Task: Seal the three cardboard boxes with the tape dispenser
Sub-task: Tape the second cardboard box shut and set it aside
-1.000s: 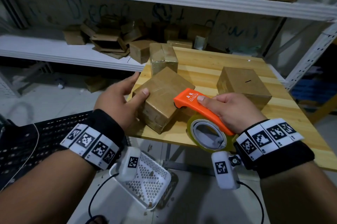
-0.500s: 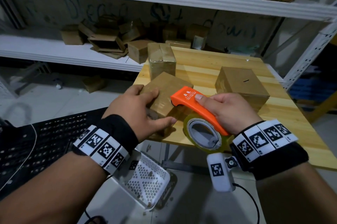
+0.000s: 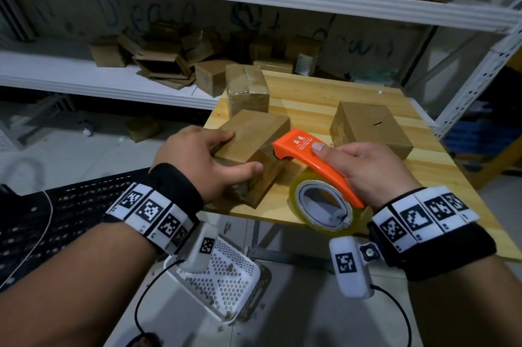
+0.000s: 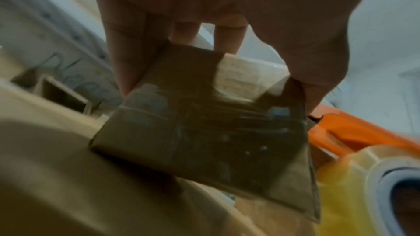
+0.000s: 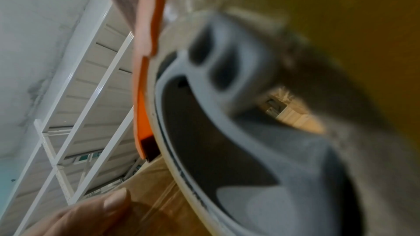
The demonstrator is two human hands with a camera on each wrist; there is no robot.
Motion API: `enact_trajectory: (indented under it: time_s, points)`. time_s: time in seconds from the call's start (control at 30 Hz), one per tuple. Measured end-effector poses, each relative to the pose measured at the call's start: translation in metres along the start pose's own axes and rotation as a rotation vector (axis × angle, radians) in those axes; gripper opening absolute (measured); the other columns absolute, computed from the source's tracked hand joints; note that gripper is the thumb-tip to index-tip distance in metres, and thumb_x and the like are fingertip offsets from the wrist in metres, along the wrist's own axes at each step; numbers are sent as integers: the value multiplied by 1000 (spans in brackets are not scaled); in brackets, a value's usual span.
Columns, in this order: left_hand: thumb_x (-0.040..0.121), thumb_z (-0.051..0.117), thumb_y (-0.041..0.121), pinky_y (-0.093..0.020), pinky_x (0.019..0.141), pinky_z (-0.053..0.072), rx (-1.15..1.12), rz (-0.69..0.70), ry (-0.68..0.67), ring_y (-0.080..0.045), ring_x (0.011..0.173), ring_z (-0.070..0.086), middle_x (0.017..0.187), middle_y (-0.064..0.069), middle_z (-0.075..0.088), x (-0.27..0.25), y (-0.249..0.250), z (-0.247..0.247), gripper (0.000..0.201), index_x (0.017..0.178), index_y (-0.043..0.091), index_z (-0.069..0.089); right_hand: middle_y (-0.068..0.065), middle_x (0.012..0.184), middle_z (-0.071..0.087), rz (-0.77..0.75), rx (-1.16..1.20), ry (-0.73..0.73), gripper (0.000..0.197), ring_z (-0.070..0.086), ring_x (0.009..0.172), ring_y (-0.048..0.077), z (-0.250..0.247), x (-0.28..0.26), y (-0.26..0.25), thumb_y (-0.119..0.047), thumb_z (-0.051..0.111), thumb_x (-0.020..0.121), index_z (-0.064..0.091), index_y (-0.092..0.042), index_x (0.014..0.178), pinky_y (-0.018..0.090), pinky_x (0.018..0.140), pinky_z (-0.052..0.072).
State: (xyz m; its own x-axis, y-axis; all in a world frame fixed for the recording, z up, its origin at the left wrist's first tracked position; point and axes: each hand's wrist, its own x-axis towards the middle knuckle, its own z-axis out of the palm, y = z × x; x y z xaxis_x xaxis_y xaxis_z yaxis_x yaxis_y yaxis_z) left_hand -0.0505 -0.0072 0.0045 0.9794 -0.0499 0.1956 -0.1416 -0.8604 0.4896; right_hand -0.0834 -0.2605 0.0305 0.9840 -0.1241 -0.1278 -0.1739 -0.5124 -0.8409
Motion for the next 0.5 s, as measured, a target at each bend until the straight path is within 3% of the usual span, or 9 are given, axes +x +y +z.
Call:
enact_trajectory:
  time_s: [0.17,0.27,0.33,0.4,0.5]
  points:
    - [56,70,81,-20,66,48,-271,-117,19,2,87,59,105,16,63,2,-7,-3,87,128,33,67,6,66,76,-18,7,-2,52,72,55,18,-5,-1,5,-63,67,87,77,-12,80,32,62,57]
    - [50,71,80,-19,67,48,-410,-149,33,7,87,58,100,17,65,3,-12,-4,88,122,30,71,6,64,75,-33,-6,-2,53,71,53,16,-6,-3,8,-63,66,87,76,-12,76,30,60,54]
    - [43,71,86,-25,75,55,-490,-163,22,-1,92,65,101,14,69,3,-14,-3,94,118,28,73,4,62,74,-38,0,1,52,70,51,14,-4,-3,8,-62,65,88,76,-13,75,29,59,53]
    - [34,73,90,-39,84,61,-601,-189,14,-11,97,70,104,8,74,3,-16,-2,103,115,26,75,4,62,74,-39,12,1,51,70,51,14,-2,-3,6,-61,66,89,76,-13,76,29,59,53]
    - [42,81,79,-44,85,61,-694,-222,-1,-12,91,73,97,4,77,2,-16,-2,86,109,24,78,4,63,75,-29,30,-6,50,70,52,14,0,-3,4,-60,67,88,77,-12,79,29,59,53]
